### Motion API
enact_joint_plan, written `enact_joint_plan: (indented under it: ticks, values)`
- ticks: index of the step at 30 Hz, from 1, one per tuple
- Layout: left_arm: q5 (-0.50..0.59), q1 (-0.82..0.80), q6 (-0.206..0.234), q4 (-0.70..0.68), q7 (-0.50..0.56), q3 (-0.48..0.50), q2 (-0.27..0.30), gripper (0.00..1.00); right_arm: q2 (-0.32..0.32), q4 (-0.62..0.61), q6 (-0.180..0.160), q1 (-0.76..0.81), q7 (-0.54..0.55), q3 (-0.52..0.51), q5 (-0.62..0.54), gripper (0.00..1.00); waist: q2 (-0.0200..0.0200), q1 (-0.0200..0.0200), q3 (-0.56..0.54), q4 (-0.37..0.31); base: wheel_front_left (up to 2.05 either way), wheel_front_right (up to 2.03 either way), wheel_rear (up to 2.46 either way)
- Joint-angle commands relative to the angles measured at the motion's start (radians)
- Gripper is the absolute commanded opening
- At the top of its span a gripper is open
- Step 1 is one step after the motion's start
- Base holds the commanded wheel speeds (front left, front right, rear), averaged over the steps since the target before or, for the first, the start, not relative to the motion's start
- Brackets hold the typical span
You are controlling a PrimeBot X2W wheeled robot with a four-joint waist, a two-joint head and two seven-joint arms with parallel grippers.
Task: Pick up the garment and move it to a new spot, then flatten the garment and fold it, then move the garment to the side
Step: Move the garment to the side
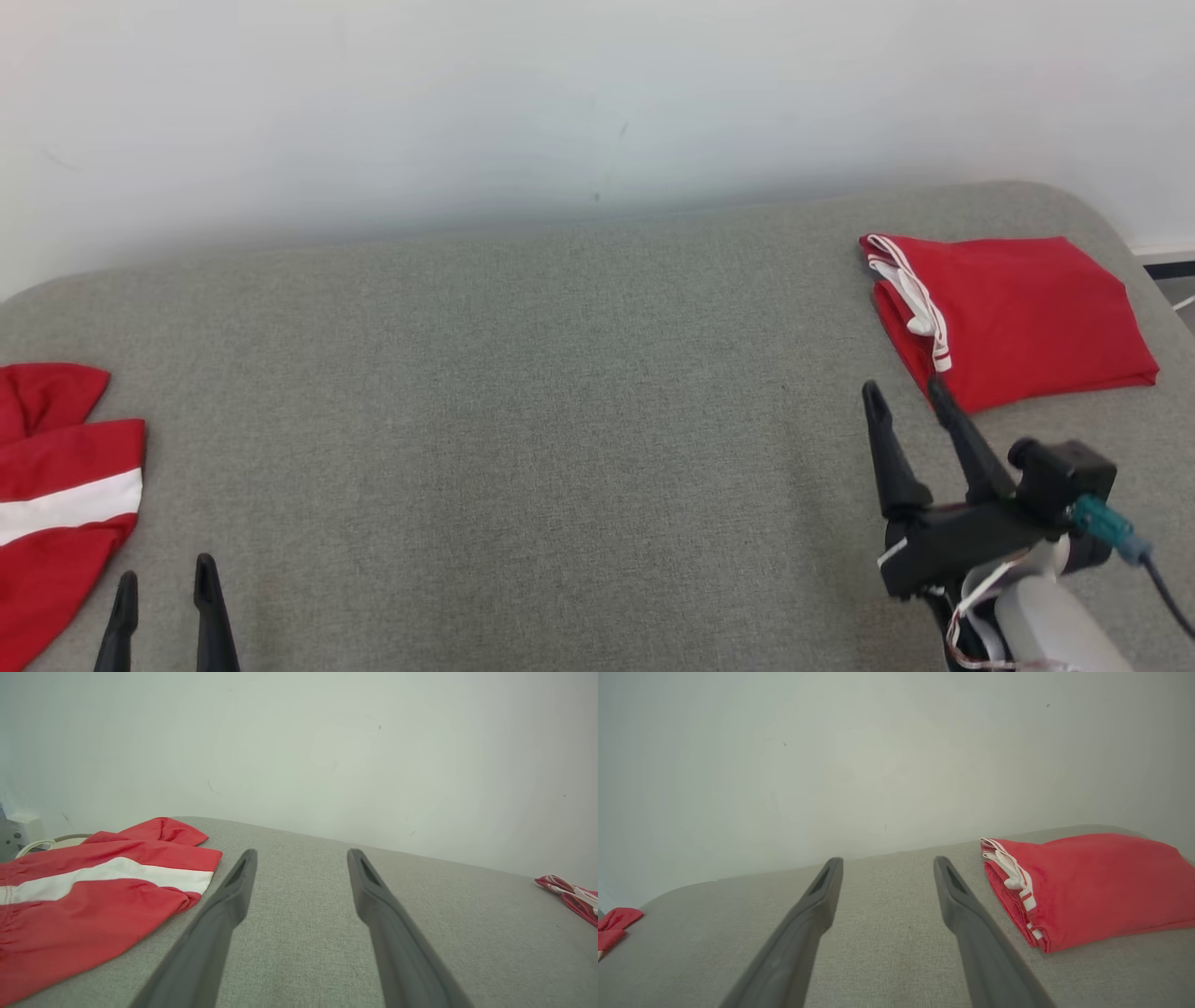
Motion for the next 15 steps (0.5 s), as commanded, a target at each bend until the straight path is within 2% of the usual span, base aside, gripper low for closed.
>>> enact_joint_plan:
  ticks: [1, 9, 15]
  values:
    - [-0.007, 0.017, 0.001, 0.005, -0.003, -0.002, 0.0, 1.0, 0.013, -0.02, 0.0, 0.039, -0.002, -0.01, -0.03, 1.0, 0.0001, 0.0001, -0.01, 0.003, 0.0, 0.0, 0.0]
    - [0.011, 0.032, 0.003, 0.014, -0.003, -0.02, 0.0, 1.0, 0.078, -0.078, 0.0, 0.174, -0.002, -0.064, -0.167, 1.0, 0.0001, 0.0001, -0.034, 0.008, 0.0, 0.0, 0.0]
    - [0.096, 0.038, 0.021, 0.036, -0.003, -0.045, 0.015, 1.0, 0.109, -0.101, 0.0, 0.221, -0.002, -0.086, -0.232, 1.0, 0.0001, 0.0001, -0.045, 0.007, 0.0, 0.0, 0.0]
